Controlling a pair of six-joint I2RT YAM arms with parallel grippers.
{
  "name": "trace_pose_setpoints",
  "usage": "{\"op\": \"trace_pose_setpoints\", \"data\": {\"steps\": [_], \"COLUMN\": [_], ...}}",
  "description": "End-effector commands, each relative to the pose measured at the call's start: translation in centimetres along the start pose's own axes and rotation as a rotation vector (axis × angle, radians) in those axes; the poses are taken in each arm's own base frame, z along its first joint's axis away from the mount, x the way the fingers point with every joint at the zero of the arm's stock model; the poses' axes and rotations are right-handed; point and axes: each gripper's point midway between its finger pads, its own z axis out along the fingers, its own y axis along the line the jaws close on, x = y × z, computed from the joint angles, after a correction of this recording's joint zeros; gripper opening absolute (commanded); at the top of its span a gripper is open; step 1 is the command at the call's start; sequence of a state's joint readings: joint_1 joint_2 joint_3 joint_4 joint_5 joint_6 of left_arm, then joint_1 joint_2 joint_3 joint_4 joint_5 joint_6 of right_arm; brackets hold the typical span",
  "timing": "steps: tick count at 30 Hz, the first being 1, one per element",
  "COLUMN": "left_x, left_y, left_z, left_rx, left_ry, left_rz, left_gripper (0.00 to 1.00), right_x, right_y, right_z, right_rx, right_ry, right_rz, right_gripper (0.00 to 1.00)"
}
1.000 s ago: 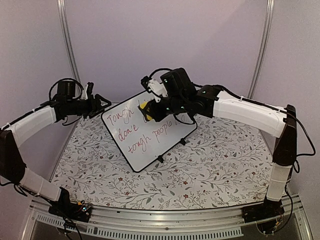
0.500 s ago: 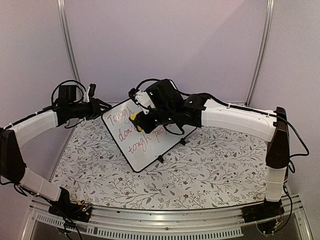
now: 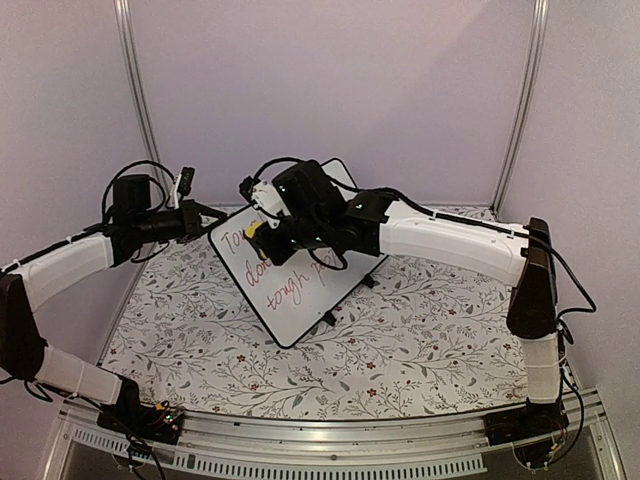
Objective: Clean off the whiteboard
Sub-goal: Hold the whiteboard at the center of the board, then erase the whiteboard at the center of the board.
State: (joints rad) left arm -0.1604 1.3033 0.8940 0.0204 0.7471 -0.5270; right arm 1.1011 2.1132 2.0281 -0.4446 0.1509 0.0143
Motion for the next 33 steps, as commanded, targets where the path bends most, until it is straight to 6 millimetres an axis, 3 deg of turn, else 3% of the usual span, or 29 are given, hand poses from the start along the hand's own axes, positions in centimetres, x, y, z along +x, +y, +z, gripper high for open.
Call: {"op": "trace_pose_setpoints", "data": {"steps": [1, 11, 20, 33], "left_x": [-0.1, 1.6, 3.4, 4.7], "left_y": [-2.3, -4.3, -6.2, -6.6], "left_z": [0.3, 1.3, 1.8, 1.8], "left_rx": [0.053, 0.056, 0.085, 0.125], "left_ry": [-0.015, 0.019, 0.059, 0.083], "left_rz": [0.066, 0.124, 0.160, 0.173], "left_gripper": [0.00, 0.00, 0.00, 0.00], "right_x": [-1.3, -0.3, 0.1, 0.6], "right_y": [0.9, 3.4, 3.6, 2.5], "right_z": [0.1, 0.4, 0.7, 1.1], "right_rx": [-0.016, -0.053, -0.051, 0.014], "right_ry": [-0.039, -0.017, -0.008, 0.004], "right_rz": [-0.047, -0.130, -0.152, -0.187], "right_gripper": [0.24, 0.25, 0.25, 0.25]}}
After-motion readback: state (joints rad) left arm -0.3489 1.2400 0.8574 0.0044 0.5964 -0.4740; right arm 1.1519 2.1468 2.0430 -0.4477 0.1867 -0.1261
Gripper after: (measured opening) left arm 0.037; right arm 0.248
